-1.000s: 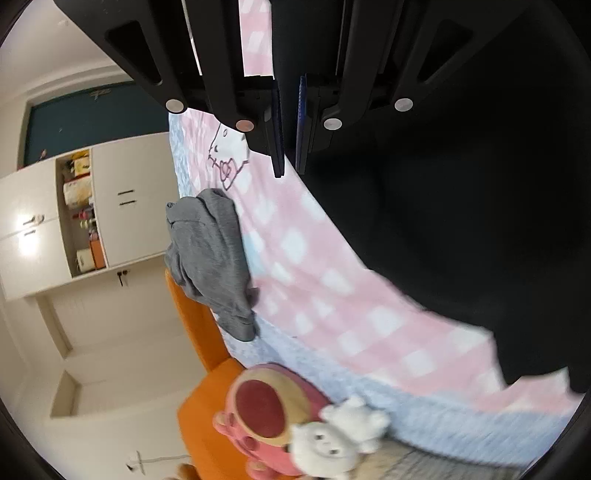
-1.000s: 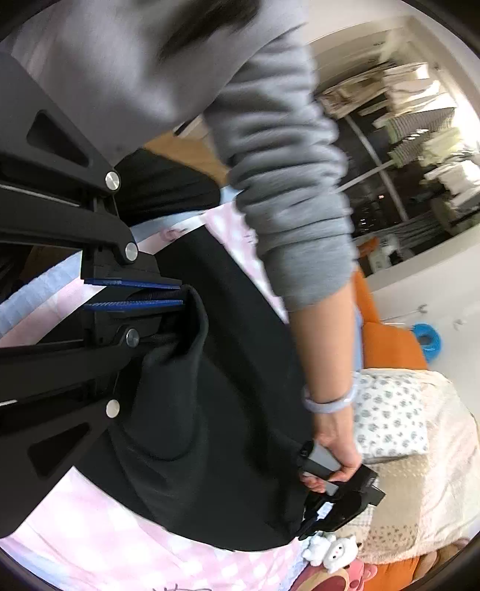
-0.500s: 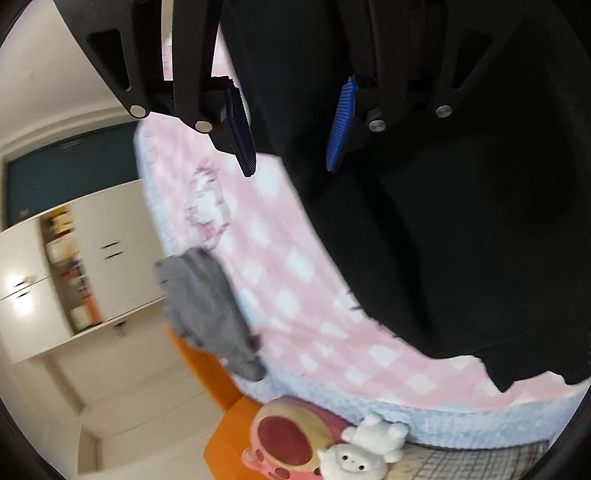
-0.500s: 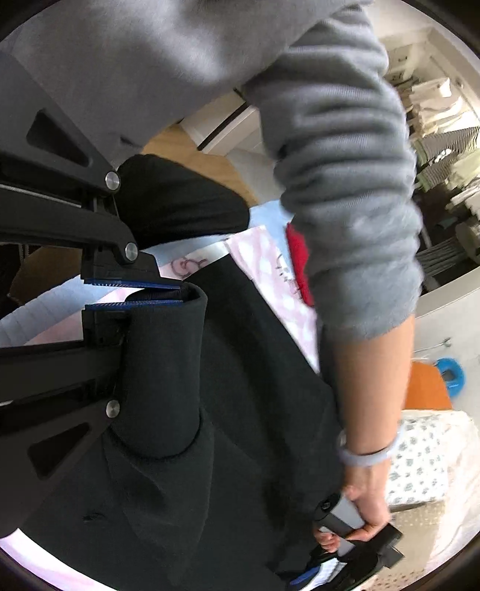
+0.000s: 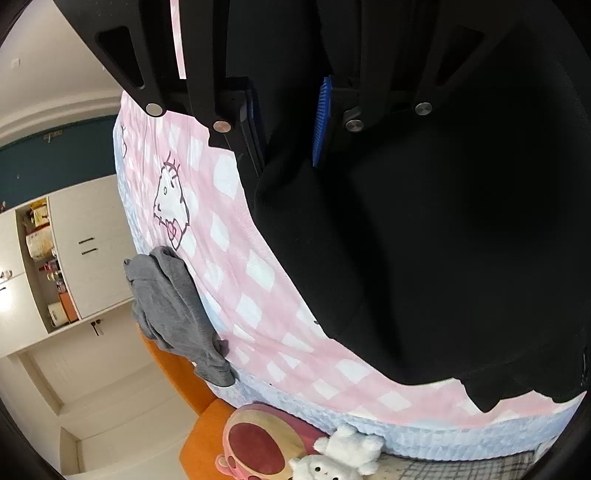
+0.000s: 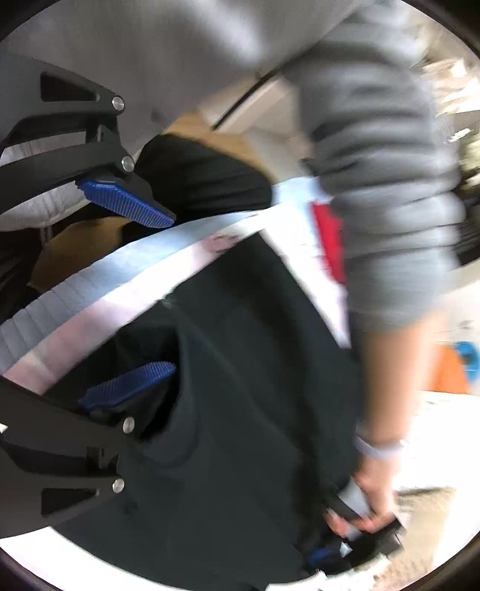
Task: Fold large clothes
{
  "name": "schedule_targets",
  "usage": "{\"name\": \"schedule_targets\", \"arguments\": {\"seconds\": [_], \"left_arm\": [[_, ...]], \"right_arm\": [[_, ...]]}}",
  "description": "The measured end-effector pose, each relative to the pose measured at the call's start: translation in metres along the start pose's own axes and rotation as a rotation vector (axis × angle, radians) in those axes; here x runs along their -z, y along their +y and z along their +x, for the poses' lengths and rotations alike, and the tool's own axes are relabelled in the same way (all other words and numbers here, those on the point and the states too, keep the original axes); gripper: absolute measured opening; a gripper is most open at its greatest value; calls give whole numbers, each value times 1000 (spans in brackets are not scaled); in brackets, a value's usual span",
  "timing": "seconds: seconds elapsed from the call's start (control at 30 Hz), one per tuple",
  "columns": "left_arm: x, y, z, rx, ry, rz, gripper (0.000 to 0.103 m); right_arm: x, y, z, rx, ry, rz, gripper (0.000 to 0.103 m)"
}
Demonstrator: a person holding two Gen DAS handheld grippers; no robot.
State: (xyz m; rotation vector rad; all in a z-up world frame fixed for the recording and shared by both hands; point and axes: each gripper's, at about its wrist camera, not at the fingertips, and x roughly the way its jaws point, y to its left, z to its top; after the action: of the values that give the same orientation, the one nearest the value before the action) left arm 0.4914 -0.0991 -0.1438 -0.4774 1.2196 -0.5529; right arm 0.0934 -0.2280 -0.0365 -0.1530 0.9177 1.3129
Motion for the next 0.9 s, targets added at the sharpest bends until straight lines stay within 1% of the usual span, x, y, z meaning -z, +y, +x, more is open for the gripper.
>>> {"name": "schedule_targets", "arguments": {"seconds": [0.03,0.07,0.13,0.17,0.2,0.23,0.27,0.3,0.33,0.37,0.43,0.47,0.57,0.67,0.7,0.73,0.77,0.8,0.9], "left_arm": [[0,3,-3,0,-3,-1,29],[1,7,-6,5,-6,-10,29],[2,12,-12,17,-14,-32,29],[3,15,-16,23,-21,-34,29],[4,14,-19,26,-28,-31,29],[5,15,-21,28,-33,-28,29],[5,17,-23,32,-38,-32,29],[6,20,-25,42,-40,-37,28],[3,18,-22,45,-40,-41,28],[3,19,-22,47,-40,-42,28],[1,20,-20,50,-39,-41,28],[2,21,-21,52,-40,-40,28],[3,24,-23,68,-42,-44,27],[3,26,-25,87,-44,-51,22],[3,24,-24,93,-46,-52,18],[3,24,-25,102,-50,-53,15],[3,24,-27,113,-59,-56,8],[3,23,-29,125,-71,-60,8],[-1,19,-39,112,-116,-44,7]], "right_arm": [[-4,-12,-20,-6,-48,39,75],[-8,-28,-39,11,-102,75,78],[-15,-62,-64,79,-174,148,79],[-21,-93,-78,126,-213,206,79],[-24,-116,-86,154,-239,246,73],[-28,-143,-90,174,-264,298,58],[-33,-184,-93,179,-298,393,53],[-35,-210,-91,192,-309,455,43],[-39,-243,-85,190,-306,522,41],[-43,-271,-77,180,-293,569,41],[-50,-303,-55,169,-282,632,41],[-52,-318,-44,188,-272,674,41],[-48,-346,-23,203,-246,775,41],[-43,-363,-7,174,-227,827,39],[-42,-365,-4,169,-231,834,29],[-41,-364,-1,165,-243,844,15],[-37,-364,-5,160,-257,855,7],[-35,-369,-8,147,-282,872,4],[-30,-375,-31,130,-375,910,4]]}}
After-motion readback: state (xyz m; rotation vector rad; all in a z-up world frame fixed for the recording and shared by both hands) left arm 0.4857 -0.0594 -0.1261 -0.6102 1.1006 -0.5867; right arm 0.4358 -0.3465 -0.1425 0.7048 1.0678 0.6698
